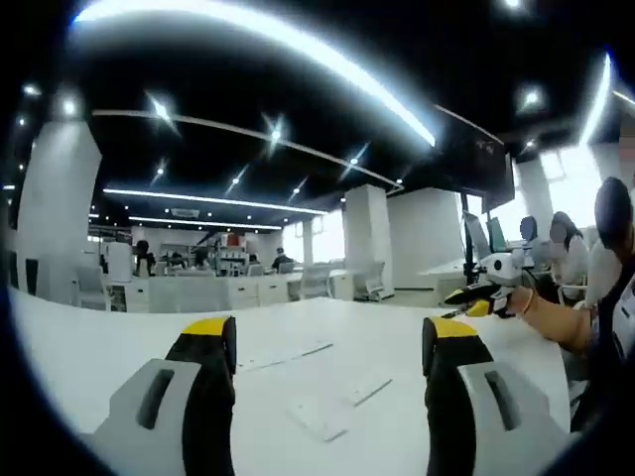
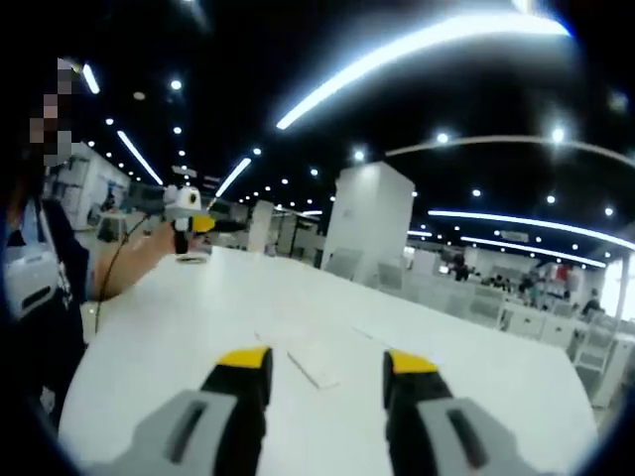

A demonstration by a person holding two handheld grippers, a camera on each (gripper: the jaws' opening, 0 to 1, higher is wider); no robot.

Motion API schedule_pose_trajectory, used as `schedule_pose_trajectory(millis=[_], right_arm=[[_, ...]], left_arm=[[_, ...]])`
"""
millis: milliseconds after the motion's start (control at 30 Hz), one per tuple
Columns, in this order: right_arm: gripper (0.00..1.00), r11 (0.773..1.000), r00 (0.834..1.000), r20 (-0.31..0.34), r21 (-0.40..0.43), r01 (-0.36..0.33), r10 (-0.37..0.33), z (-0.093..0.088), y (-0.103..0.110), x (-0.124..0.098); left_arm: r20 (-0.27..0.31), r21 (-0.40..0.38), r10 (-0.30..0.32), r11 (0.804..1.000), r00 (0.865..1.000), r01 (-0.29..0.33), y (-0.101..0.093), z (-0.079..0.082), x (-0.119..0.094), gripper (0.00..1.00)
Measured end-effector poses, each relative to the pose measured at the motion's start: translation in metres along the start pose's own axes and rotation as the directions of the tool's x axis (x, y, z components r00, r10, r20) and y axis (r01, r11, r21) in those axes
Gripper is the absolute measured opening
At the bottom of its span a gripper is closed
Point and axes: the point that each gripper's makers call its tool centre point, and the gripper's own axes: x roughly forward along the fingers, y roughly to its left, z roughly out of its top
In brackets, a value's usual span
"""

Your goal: Locate the socket holder cover, grip the socket holder cover, clip it into the socket holder slot.

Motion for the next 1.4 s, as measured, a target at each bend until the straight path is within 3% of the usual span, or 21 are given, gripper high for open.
schedule_pose_trajectory(millis=[167,333,467,633,833,1133,1400], right_arm=[[0.48,1.0,1.0,0.022,0.014,0.013,-0.013,0.002,-0.005,-0.005],[0.55,1.0,0.999,0.037,0.003,0.031,-0.031,0.005,-0.007,-0.008],[0.63,0.998,0.997,0.039,-0.008,0.063,-0.063,0.004,-0.012,-0.008],[0.74,0.996,0.994,0.06,0.012,0.087,-0.087,0.002,-0.017,-0.006],[0.78,0.993,0.991,0.08,0.058,0.101,-0.106,-0.006,-0.026,-0.005],[0.87,0.991,0.991,0.068,0.083,0.106,-0.112,-0.014,-0.027,0.001],[0.93,0.988,0.987,0.095,0.09,0.125,-0.133,-0.013,-0.032,0.003]], left_arm=[[0.004,-0.023,0.004,1.0,1.0,-0.004,-0.006,-0.022,-0.013,0.81],[-0.085,0.054,-0.007,0.998,0.996,0.012,-0.011,-0.051,-0.02,0.85],[-0.115,0.057,0.04,0.998,0.993,-0.033,-0.001,-0.061,-0.022,0.89],[-0.11,-0.01,0.085,0.996,0.99,-0.087,0.011,-0.066,-0.021,0.95],[-0.095,-0.053,0.136,0.989,0.986,-0.141,0.026,-0.071,-0.022,0.95],[-0.106,-0.003,0.132,0.991,0.986,-0.133,0.025,-0.073,-0.019,0.95],[-0.115,0.016,0.212,0.977,0.971,-0.211,0.042,-0.075,-0.021,0.95]])
